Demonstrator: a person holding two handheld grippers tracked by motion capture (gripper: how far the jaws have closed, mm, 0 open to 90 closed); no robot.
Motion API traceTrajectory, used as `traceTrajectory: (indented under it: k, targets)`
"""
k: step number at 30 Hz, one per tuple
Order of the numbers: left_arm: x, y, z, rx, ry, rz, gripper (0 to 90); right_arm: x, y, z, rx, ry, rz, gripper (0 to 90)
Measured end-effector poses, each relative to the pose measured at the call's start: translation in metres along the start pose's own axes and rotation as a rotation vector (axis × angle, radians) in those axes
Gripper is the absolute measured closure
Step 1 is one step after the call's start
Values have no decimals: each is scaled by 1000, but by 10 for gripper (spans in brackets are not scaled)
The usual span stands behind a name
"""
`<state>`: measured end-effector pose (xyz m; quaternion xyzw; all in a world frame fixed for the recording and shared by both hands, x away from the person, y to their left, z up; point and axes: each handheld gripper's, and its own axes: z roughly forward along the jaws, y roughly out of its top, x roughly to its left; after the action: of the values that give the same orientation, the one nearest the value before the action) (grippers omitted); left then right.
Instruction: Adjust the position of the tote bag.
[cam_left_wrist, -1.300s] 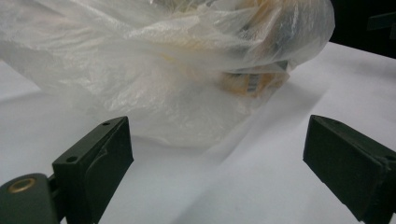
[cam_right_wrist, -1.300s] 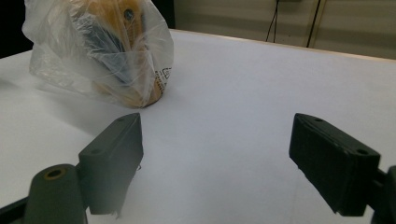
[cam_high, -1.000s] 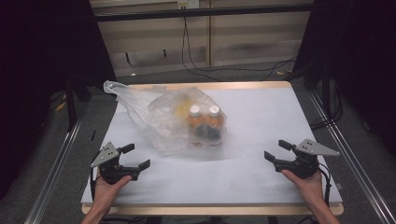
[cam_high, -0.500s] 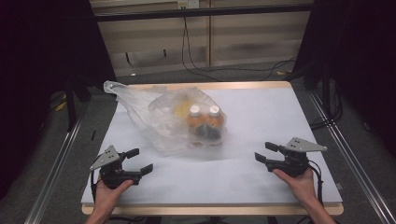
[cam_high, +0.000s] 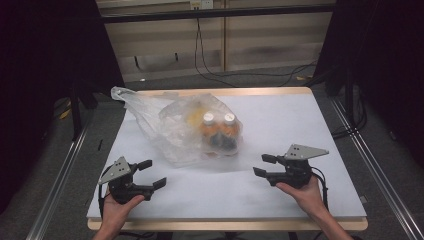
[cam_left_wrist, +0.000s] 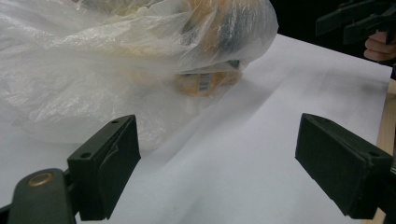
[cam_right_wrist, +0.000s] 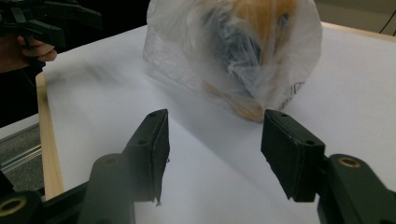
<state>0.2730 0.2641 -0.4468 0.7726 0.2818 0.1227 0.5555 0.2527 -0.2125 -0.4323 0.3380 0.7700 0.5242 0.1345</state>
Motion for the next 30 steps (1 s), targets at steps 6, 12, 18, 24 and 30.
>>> traceTrajectory:
  k: [6,12,18,24,30]
  targets:
    - [-1,1,-2,-4,-27,-2,166,6,16,13,-6,33,-22,464]
    - [0,2,-4,-8,-24,7,180,16,36,33,-9,81,-38,506]
    - [0,2,-6,6,4,6,197,21,52,45,-23,129,-61,554]
    - [1,2,-6,-1,-14,7,232,24,73,60,-32,151,-80,608]
    - [2,2,-5,16,2,18,262,25,89,71,-34,165,-94,645]
